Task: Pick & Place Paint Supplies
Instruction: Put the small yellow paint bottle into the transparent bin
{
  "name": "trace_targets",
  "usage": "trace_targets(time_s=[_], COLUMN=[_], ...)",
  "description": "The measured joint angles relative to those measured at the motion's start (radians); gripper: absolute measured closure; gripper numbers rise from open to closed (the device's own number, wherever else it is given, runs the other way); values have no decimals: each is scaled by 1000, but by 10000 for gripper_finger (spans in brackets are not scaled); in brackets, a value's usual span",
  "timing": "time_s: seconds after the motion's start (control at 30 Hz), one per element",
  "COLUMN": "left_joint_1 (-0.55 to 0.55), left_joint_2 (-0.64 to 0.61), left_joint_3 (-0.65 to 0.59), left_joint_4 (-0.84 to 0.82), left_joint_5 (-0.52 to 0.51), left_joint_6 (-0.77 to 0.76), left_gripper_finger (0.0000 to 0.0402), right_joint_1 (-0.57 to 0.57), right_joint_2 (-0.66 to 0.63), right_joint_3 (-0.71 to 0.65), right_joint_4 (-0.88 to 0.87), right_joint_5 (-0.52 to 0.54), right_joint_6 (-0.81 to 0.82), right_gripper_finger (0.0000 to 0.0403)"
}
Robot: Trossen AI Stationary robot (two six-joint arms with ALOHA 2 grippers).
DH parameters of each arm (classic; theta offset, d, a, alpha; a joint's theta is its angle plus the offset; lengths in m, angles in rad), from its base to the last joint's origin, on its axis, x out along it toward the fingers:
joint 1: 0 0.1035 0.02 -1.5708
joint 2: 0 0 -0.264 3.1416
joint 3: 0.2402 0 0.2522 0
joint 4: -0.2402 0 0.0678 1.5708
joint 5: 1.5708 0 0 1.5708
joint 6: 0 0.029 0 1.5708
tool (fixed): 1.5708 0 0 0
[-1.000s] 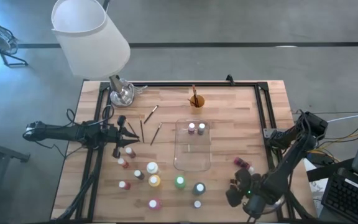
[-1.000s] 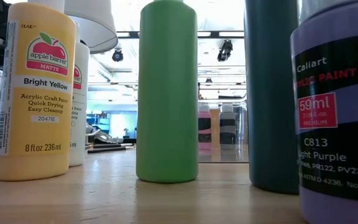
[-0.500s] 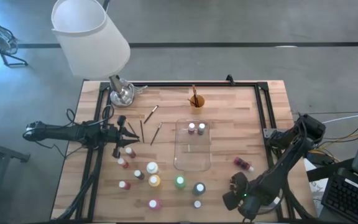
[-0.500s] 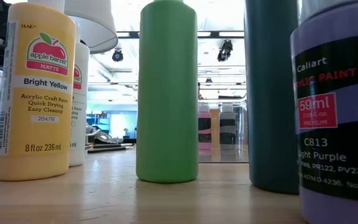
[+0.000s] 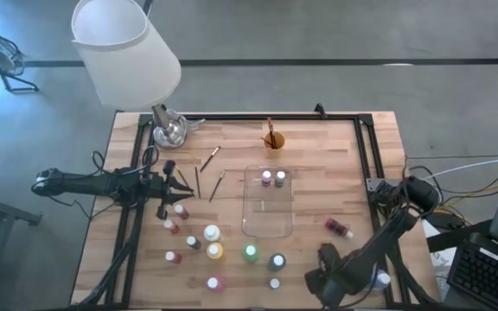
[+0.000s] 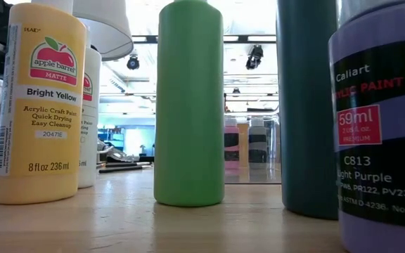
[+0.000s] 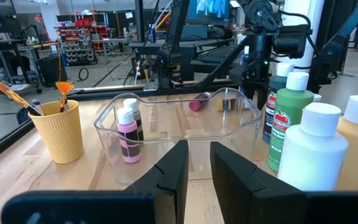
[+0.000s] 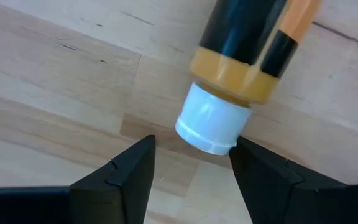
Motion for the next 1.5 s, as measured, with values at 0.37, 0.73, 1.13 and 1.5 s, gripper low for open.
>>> trace_targets(time_s=[0.37, 0.73, 1.13, 1.5], left_joint_1=[0, 0, 0, 0], left_joint_2=[0, 0, 0, 1], left_joint_3=[0, 0, 0, 0], left_joint_4=[0, 0, 0, 0], left_joint_5=[0, 0, 0, 0], left_joint_6=[0, 0, 0, 0], left_gripper_finger=[328, 328, 328, 328], right_joint_1=[-6, -10, -27, -34], right_joint_2=[41, 46, 46, 46], right_joint_3=[27, 20, 18, 37], right_joint_4=[-70, -135, -167, -109], right_joint_5=[61, 215, 198, 209], right_joint_6=[24, 46, 52, 14], right_gripper_finger=[203, 222, 245, 200])
